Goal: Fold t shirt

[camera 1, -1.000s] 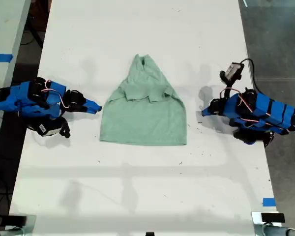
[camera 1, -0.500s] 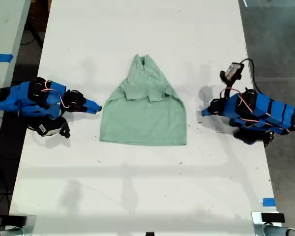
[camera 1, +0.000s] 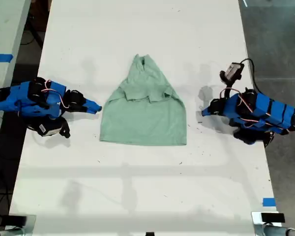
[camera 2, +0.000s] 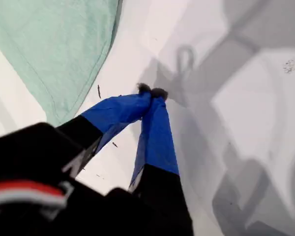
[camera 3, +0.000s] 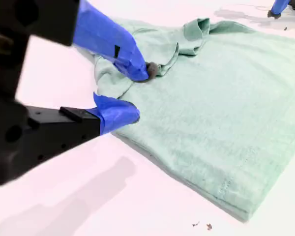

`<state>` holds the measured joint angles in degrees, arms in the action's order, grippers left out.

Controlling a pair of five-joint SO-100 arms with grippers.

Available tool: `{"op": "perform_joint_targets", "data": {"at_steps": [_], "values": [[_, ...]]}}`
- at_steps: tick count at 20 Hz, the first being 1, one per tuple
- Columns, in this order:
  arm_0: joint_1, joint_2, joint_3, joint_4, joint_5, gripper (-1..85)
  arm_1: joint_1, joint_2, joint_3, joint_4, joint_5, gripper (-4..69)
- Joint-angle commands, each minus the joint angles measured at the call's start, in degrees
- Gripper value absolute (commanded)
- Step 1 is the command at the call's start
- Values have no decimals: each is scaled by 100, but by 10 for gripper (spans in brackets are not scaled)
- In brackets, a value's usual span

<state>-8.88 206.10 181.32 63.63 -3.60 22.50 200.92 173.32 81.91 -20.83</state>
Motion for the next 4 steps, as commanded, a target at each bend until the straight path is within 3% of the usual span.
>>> {"op": "perform_joint_targets", "data": {"at_steps": [1, 4], "values": [[-44, 44, -105, 0, 44, 101, -53, 18, 62, 9, 44, -15], [-44, 44, -105, 0, 44, 101, -53, 18, 62, 9, 44, -15]]}}
